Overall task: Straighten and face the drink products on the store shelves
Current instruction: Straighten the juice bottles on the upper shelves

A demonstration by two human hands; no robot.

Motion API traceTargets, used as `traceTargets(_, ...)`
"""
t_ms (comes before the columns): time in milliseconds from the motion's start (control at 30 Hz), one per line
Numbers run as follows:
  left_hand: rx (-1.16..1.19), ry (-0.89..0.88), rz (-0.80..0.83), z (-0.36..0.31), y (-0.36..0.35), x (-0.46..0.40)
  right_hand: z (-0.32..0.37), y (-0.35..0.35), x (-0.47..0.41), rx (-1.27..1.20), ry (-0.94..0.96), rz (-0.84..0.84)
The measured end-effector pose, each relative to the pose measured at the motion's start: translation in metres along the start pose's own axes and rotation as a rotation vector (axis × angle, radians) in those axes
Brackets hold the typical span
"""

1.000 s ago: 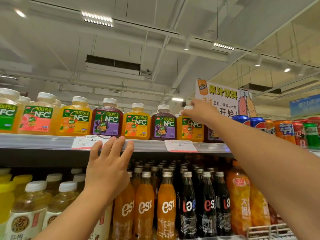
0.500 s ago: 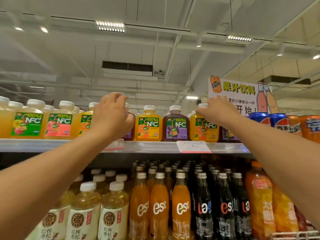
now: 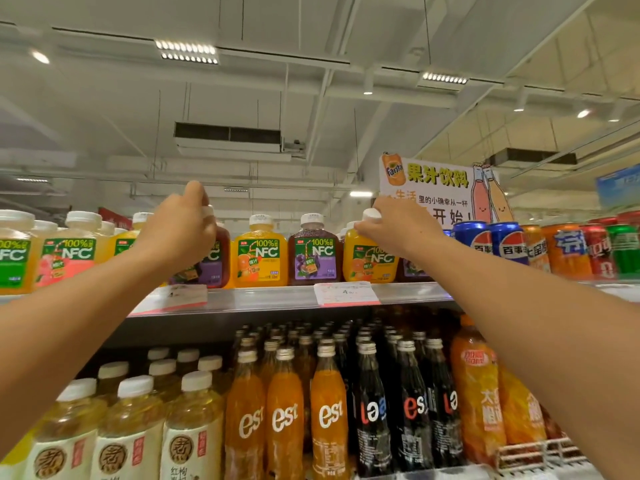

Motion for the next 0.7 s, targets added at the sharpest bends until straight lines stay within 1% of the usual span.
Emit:
traceTargets(67, 0.101, -0.014, -0.003, -0.001, 0.003, 0.008, 0.0, 0.003, 0.005, -0.036, -0.001, -0.007)
traceTargets(133, 0.126, -0.086, -0.038, -0.002, 0.005, 0.019, 0.004, 0.006, 0.01, -0.053, 0.01, -0.022)
traceTargets(200, 0.15, -0.163, -0.093, -0.006, 0.009, 0.029, 0.011, 0.013, 0.016, -0.029, 0.034, -0.056)
traceTargets(300, 0.245, -0.212, -0.181, -0.014, 0.023, 0.035, 0.028, 0.033, 0.019, 0.055, 0.073, -0.109)
traceTargets(367, 0.27, -0.248, -0.202, -0.016, 0.034, 0.035, 0.043, 0.051, 0.018, 0.064, 0.107, -0.138)
traceTargets(467, 0.308, -0.253, -0.203, -0.009, 0.056, 0.034, 0.074, 0.074, 0.016, -0.036, 0.157, -0.172)
traceTargets(567, 0.297, -0.244, -0.206, 0.01, 0.08, 0.036, 0.118, 0.082, 0.014, -0.145, 0.185, -0.178)
traceTargets(700, 0.269, -0.21, -0.2, 0.043, 0.117, 0.039, 0.181, 0.065, 0.009, -0.339, 0.168, -0.066)
Point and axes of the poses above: each hand's wrist, its own x-axis away from the middle knuckle, its own y-axis out of the back of the hand, z = x × y, the point moved 2 cm from there along -x, towards the middle knuckle, and after that the axes turned 12 degrees about x, right-handed, at the moved point
